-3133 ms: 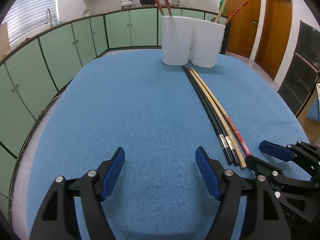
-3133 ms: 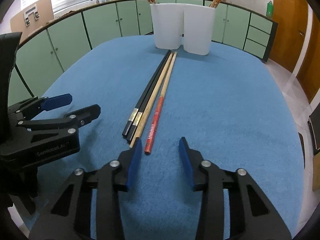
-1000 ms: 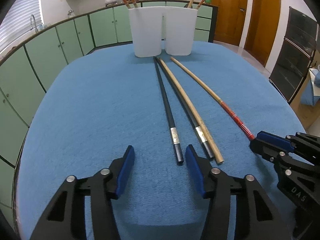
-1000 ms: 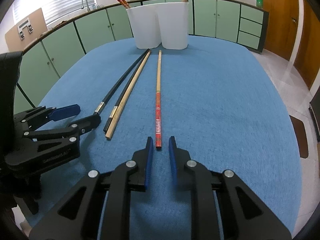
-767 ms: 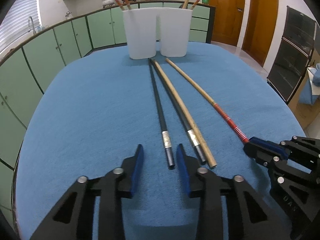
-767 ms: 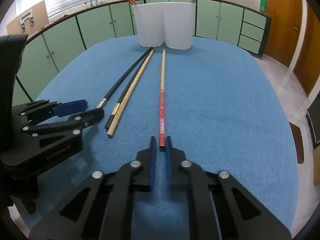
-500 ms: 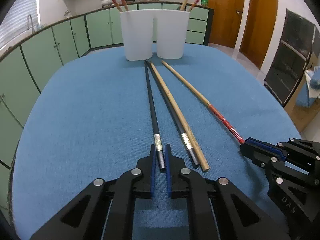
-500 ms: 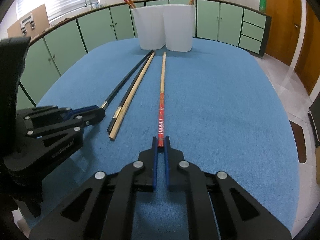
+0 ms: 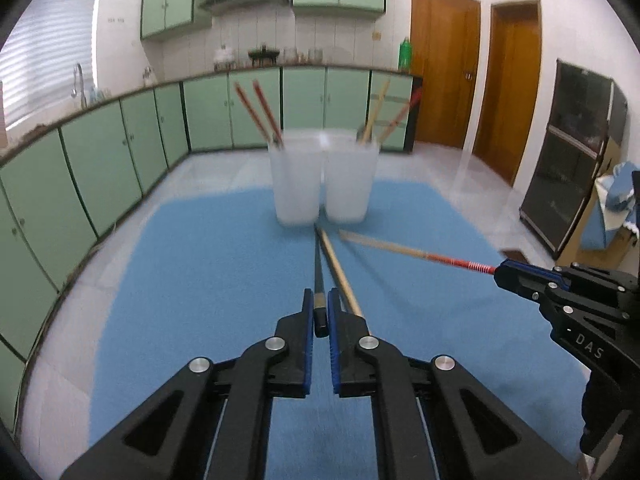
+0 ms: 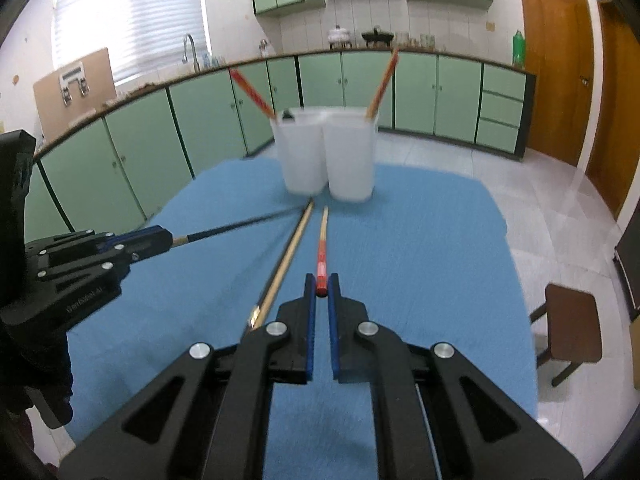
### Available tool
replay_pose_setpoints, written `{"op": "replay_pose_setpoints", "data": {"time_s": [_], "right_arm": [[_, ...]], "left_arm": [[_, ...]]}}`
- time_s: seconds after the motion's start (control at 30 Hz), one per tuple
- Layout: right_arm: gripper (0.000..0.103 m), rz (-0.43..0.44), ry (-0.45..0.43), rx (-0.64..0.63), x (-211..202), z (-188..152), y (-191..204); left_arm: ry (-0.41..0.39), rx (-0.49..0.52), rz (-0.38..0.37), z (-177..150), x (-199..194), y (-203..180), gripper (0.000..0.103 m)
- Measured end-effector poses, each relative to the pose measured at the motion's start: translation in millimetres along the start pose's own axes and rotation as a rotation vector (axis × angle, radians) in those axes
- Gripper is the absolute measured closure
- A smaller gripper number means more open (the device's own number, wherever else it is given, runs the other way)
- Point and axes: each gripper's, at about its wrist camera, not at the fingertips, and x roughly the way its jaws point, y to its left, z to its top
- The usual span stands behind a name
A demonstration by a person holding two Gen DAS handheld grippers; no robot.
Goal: Organize utensils
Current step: 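Lift both chopsticks, insert them into the white holder and open both grippers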
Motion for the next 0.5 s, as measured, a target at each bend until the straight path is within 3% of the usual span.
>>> {"op": "replay_pose_setpoints", "data": {"time_s": [0.23, 0.5], "right_arm": [[0.098, 0.036, -0.093, -0.007, -27, 50, -4], [0.098, 0.068, -0.135, -0.048, -32, 110, -5]], "left_arm": [[-0.11, 0.013, -0.036, 45, -23, 5, 0.097], [-0.164, 0.021, -0.08, 86, -24, 7, 0.097]]}}
